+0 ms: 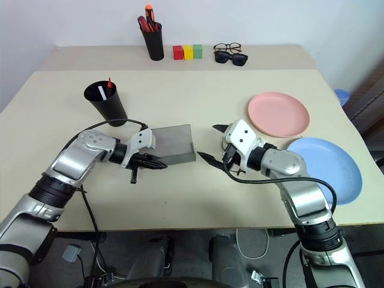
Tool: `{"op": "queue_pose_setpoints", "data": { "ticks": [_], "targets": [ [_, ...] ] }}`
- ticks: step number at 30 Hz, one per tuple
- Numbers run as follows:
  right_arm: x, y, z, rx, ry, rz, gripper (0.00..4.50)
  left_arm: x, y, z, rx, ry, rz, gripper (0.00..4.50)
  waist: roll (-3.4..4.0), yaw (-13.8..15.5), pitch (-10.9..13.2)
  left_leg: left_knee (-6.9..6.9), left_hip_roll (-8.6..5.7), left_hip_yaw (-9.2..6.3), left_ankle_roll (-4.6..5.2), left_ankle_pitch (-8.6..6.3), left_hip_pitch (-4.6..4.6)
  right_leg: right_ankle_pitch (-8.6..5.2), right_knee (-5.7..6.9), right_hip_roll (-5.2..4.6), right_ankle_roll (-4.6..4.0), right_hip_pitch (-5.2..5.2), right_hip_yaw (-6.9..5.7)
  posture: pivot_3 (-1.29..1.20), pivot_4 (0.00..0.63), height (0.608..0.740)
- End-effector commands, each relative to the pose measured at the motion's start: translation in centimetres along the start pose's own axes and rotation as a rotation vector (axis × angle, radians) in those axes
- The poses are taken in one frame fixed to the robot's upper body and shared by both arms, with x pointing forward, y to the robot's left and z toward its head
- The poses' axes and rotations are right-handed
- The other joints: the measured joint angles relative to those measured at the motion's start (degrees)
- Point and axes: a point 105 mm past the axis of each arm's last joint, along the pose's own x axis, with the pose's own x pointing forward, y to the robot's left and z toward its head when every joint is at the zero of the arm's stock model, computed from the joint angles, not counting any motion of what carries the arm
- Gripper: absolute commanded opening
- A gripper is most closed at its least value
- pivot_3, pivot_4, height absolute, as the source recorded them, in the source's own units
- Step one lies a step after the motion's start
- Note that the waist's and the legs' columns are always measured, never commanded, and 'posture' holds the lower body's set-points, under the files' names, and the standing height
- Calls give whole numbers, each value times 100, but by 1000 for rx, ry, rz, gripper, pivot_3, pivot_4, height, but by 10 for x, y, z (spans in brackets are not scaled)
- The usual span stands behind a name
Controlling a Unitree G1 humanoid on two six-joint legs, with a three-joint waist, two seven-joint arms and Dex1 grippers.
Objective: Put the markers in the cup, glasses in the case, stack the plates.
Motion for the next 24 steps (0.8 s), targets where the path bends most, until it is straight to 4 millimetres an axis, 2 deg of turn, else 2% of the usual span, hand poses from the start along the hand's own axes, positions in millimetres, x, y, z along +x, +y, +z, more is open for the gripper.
{"op": "queue_pose_setpoints", "data": {
  "ticks": [1,2,4,5,8,11,14,18,21,24],
  "targets": [
    [-18,-20,0,-15,43,-72,4500,-7,-10,7,60,-7,-46,44,0,2,0,0,0,0,0,0,0,0,0,0,0,0,0,0,150,740],
    [-23,-23,-5,-6,84,-87,4500,-7,-11,6,48,0,-56,678,0,5,0,0,0,0,0,0,0,0,0,0,0,0,0,0,150,740],
    [-30,-28,-12,19,140,-107,4500,-7,-13,3,54,13,-61,1453,0,12,0,0,0,1,0,0,0,0,0,0,0,1,0,0,150,740],
    [-34,-30,-15,55,165,-115,4500,-6,-9,3,67,13,-30,2038,0,12,0,1,0,1,0,0,0,0,-1,0,0,1,0,0,150,740],
    [-42,-32,-15,187,182,-135,4500,-7,-4,12,79,-30,21,3477,0,16,0,4,0,-1,2,-1,-1,0,-1,-1,0,3,0,0,150,740],
    [-46,-21,-19,306,216,-104,4500,-15,-1,34,60,-161,63,3477,0,19,0,9,2,-7,5,-3,-3,0,0,0,0,3,0,0,150,740],
    [-45,-17,-24,413,238,-128,4500,-26,-2,46,57,-234,114,3477,0,2,0,17,8,-11,12,-7,-5,0,0,2,0,4,-1,0,150,740],
    [-40,-16,-31,513,270,-169,4500,-36,-6,41,55,-226,174,3477,10,-22,-3,18,11,-4,12,-7,0,0,5,3,0,4,6,0,150,740],
    [-39,-22,-44,572,317,-212,4500,-46,-11,26,1,-209,225,3477,9,-7,-3,19,10,-2,13,-7,-2,0,2,2,0,5,5,0,150,740],
    [-36,-27,-48,597,332,-216,4500,-50,-16,16,-26,-190,253,3477,10,13,-3,21,10,-2,15,-9,-2,0,0,0,0,6,5,0,150,740]
  ]
}}
